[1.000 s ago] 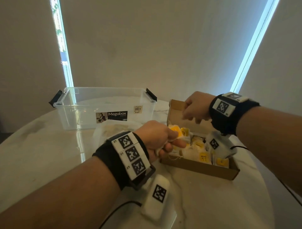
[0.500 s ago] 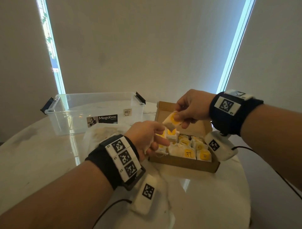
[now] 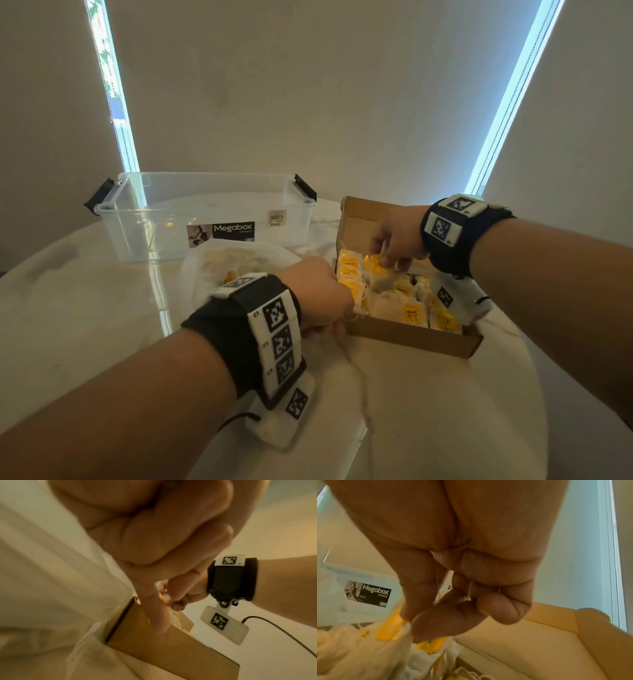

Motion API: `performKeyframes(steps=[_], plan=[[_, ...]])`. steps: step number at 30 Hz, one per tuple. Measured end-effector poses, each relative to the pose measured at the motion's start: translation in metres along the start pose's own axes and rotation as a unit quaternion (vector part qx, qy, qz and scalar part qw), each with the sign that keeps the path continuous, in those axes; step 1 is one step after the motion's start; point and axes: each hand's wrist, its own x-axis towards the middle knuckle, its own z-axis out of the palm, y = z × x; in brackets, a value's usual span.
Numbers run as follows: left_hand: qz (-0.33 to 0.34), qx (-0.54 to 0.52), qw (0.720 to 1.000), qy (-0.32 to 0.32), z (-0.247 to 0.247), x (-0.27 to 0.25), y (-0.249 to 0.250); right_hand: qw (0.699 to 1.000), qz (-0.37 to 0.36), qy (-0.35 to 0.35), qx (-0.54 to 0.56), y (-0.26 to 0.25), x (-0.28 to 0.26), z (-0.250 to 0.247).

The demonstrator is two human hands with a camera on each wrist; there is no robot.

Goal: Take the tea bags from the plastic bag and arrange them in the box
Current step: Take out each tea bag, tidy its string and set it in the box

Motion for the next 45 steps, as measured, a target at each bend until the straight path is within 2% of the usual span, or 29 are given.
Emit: performKeyframes(steps=[3, 7, 8, 11, 13, 15, 16, 17, 19, 21, 23, 25, 28, 30, 32, 33, 35, 38, 40, 42, 45], plan=[[-0.015, 0.004, 1.000, -0.020, -0.001, -0.001, 0.001, 1.000, 0.010, -0.008, -0.011, -0.003, 0.011, 0.004], [-0.039, -0.004, 0.998, -0.057, -0.001, 0.001, 0.002, 0.999, 0.022, 0.015, -0.038, -0.006, 0.020, 0.011], [-0.037, -0.003, 0.998, -0.055, -0.001, 0.002, 0.001, 0.999, 0.025, 0.022, -0.043, -0.007, 0.022, 0.013], [0.011, 0.033, 0.999, 0.013, -0.001, 0.004, -0.001, 0.998, 0.038, 0.026, -0.052, -0.009, 0.024, 0.018], [0.000, -0.027, 1.000, 0.001, -0.003, 0.004, 0.000, 0.997, 0.054, 0.020, -0.052, -0.008, 0.026, 0.018], [-0.023, -0.162, 0.986, -0.023, -0.006, 0.003, 0.002, 0.996, 0.073, 0.036, -0.047, -0.005, 0.024, 0.011], [-0.034, -0.256, 0.965, -0.042, -0.009, 0.002, 0.004, 0.994, 0.079, 0.058, -0.044, -0.003, 0.021, 0.005], [-0.045, -0.362, 0.929, -0.064, -0.013, 0.000, 0.006, 0.992, 0.079, 0.087, -0.038, -0.004, 0.016, -0.002], [-0.061, -0.544, 0.832, -0.083, -0.018, -0.002, 0.010, 0.988, 0.056, 0.143, -0.010, -0.008, -0.001, -0.016], [-0.066, -0.638, 0.764, -0.068, -0.021, -0.003, 0.014, 0.984, 0.013, 0.165, 0.066, -0.017, -0.022, -0.023], [-0.059, -0.682, 0.728, -0.042, -0.020, -0.004, 0.017, 0.973, -0.034, 0.123, 0.194, -0.030, -0.047, -0.021], [-0.056, -0.709, 0.702, -0.028, -0.016, -0.003, 0.019, 0.956, -0.080, 0.058, 0.276, -0.042, -0.070, -0.014], [-0.028, -0.742, 0.668, -0.041, -0.009, -0.004, 0.022, 0.953, -0.127, -0.003, 0.276, -0.052, -0.088, -0.007], [-0.010, -0.756, 0.652, -0.049, -0.007, -0.007, 0.024, 0.961, -0.147, 0.002, 0.235, -0.054, -0.093, -0.004], [0.004, -0.754, 0.654, -0.067, -0.006, -0.012, 0.027, 0.969, -0.159, 0.034, 0.187, -0.053, -0.095, -0.003], [0.012, -0.744, 0.664, -0.076, -0.006, -0.014, 0.027, 0.970, -0.164, 0.050, 0.173, -0.052, -0.095, -0.002], [0.027, -0.706, 0.702, -0.084, -0.007, -0.015, 0.024, 0.967, -0.161, 0.070, 0.187, -0.047, -0.096, -0.004], [0.046, -0.625, 0.778, -0.038, -0.009, -0.019, 0.020, 0.957, -0.133, 0.074, 0.246, -0.037, -0.096, -0.010], [0.059, -0.577, 0.815, -0.017, -0.007, -0.019, 0.019, 0.956, -0.125, 0.072, 0.257, -0.032, -0.096, -0.012], [0.070, -0.539, 0.840, 0.002, -0.004, -0.018, 0.017, 0.952, -0.119, 0.069, 0.272, -0.030, -0.096, -0.011], [0.076, -0.510, 0.855, 0.052, -0.003, -0.014, 0.015, 0.942, -0.090, 0.052, 0.319, -0.025, -0.095, -0.010]])
